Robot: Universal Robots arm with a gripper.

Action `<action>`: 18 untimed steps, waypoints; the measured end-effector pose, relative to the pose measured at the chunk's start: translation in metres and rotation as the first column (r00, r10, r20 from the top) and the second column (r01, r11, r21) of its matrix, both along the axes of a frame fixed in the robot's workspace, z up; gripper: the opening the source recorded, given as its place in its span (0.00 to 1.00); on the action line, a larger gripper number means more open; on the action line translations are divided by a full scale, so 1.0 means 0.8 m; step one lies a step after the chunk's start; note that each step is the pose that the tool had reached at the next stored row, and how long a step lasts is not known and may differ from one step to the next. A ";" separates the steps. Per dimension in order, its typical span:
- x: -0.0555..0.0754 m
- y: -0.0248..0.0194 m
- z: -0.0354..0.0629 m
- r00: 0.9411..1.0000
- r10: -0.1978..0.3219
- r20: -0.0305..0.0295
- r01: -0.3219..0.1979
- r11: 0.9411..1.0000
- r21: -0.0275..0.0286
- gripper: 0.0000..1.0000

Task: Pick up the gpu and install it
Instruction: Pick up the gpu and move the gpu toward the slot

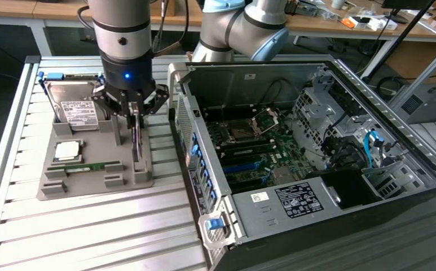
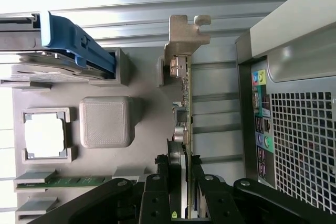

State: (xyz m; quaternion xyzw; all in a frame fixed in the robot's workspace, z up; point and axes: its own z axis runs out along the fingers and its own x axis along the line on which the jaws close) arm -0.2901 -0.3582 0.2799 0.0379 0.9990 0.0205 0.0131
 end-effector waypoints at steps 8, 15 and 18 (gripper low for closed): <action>0.000 0.0000 0.006 1.000 0.000 0.000 0.000 1.000 0.000 0.27; 0.000 0.0000 0.010 1.000 0.000 0.000 0.000 1.000 0.000 0.27; 0.000 0.0000 0.011 1.000 0.000 0.000 0.000 1.000 0.000 0.27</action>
